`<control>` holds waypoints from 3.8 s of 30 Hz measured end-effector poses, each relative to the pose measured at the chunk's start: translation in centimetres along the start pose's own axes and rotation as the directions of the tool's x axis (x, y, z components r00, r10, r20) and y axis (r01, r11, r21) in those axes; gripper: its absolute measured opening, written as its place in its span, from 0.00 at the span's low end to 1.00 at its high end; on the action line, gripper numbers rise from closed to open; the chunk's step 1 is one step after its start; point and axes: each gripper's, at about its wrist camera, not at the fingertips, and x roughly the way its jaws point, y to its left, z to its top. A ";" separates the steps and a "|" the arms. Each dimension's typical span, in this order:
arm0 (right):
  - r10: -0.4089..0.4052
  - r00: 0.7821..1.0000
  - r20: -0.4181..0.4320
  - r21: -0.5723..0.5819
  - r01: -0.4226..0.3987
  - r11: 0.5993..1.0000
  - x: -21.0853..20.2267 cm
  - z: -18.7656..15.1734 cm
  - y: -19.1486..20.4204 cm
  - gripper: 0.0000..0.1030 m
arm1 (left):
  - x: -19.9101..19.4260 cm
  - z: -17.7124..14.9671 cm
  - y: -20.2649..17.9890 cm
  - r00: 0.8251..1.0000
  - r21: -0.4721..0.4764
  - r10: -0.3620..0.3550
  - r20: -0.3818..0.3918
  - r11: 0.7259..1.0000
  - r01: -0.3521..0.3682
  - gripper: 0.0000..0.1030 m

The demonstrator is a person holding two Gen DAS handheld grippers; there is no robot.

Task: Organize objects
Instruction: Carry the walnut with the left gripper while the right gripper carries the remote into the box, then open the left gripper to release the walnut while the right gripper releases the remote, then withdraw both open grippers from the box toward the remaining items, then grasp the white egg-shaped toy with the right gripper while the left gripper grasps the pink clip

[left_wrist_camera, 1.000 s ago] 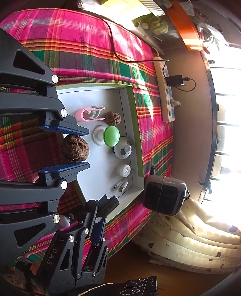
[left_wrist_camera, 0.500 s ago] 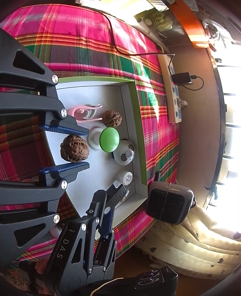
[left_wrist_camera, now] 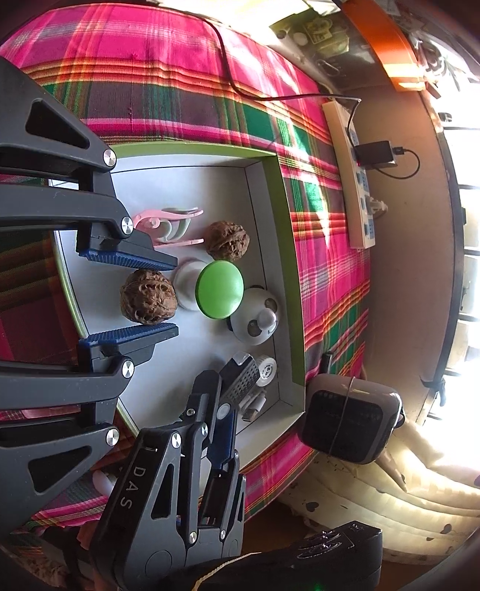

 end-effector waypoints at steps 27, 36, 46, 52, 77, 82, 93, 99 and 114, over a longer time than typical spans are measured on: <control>-0.050 0.999 -0.005 -0.027 0.050 0.998 1.5 1.0 0.2 0.27 | 0.2 0.2 0.0 1.000 0.017 0.003 0.003 1.000 -0.003 0.27; -0.046 0.999 0.003 -0.015 0.046 0.999 1.5 1.0 0.1 0.27 | 0.2 0.3 0.1 1.000 0.019 0.004 0.003 1.000 -0.005 0.28; -0.044 0.999 0.007 0.003 0.044 0.999 1.3 0.8 -0.1 0.28 | 0.2 0.2 0.0 1.000 0.015 -0.001 0.004 1.000 0.001 0.32; -0.045 0.999 0.018 0.015 0.045 0.999 0.9 0.7 -0.3 0.35 | 0.1 0.1 0.0 1.000 0.009 0.003 0.003 1.000 -0.003 0.35; -0.037 0.996 0.076 0.063 0.032 0.997 -2.2 -0.6 -0.2 0.42 | -2.4 -0.8 -0.3 0.999 0.011 0.024 0.028 1.000 -0.024 0.36; -0.038 0.996 0.085 0.065 0.033 0.997 -2.7 -0.9 0.0 0.42 | -2.7 -0.9 -0.3 0.999 0.009 0.026 0.031 1.000 -0.026 0.36; -0.039 0.992 0.118 0.084 0.030 0.996 -4.4 -2.0 -0.1 0.42 | -4.6 -1.6 0.1 0.998 -0.017 0.030 0.055 0.999 -0.029 0.36; -0.049 0.989 0.138 0.103 0.035 0.994 -5.8 -3.2 -0.6 0.43 | -5.6 -2.3 0.4 0.998 -0.032 0.027 0.065 0.999 -0.025 0.36; -0.083 0.984 0.159 0.127 0.063 0.990 -8.2 -6.4 -1.1 0.43 | -7.4 -4.4 -0.5 0.998 -0.023 -0.009 0.062 1.000 0.011 0.36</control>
